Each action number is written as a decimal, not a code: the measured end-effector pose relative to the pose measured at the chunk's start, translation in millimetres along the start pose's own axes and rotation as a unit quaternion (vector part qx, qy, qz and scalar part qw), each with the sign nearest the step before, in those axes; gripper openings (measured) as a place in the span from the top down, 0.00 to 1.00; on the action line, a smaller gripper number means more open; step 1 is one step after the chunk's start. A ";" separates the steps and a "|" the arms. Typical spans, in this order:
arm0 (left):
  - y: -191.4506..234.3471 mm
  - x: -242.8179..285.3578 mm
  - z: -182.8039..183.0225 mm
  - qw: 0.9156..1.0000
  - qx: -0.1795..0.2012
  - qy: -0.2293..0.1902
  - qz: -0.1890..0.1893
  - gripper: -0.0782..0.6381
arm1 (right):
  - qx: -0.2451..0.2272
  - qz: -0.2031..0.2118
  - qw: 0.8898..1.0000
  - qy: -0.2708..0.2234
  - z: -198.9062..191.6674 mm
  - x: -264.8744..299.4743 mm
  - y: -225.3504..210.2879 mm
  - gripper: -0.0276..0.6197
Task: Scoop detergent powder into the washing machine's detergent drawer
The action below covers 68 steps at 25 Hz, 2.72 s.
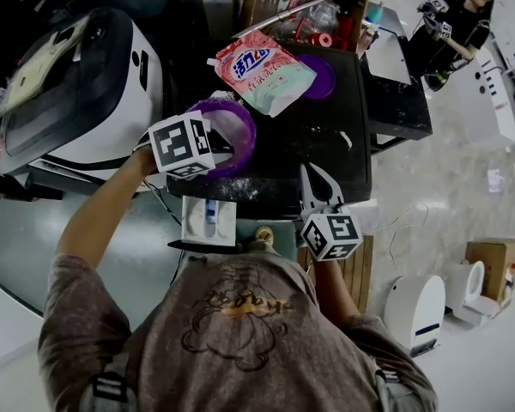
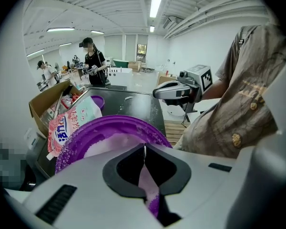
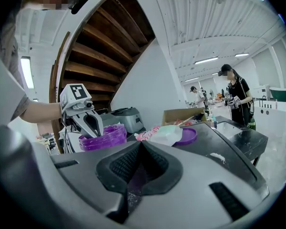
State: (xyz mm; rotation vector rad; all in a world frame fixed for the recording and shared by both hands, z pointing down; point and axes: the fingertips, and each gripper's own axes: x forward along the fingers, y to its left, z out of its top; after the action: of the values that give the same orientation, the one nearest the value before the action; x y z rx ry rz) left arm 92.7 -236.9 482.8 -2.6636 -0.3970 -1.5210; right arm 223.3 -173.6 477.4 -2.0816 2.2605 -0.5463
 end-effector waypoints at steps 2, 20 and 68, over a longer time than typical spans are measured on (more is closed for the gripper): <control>-1.8 -0.6 -1.7 1.000 -0.003 0.003 -0.007 0.86 | 0.000 -0.001 1.000 0.000 0.5 -0.3 -0.6 0.95; -8.2 -5.5 -6.0 0.999 -0.017 0.016 -0.036 0.86 | 0.005 0.001 1.000 -0.002 -1.8 2.4 -2.3 0.95; 20.2 -77.6 -25.9 0.885 -0.345 -0.307 -0.060 0.86 | -0.006 0.042 0.999 0.011 -2.3 16.4 22.0 0.95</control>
State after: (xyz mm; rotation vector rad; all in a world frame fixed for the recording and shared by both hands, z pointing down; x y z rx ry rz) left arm 38.4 -276.0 431.7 -3.7409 -0.0146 -0.8856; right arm 199.7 -187.8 477.3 -1.9845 2.3552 -0.5550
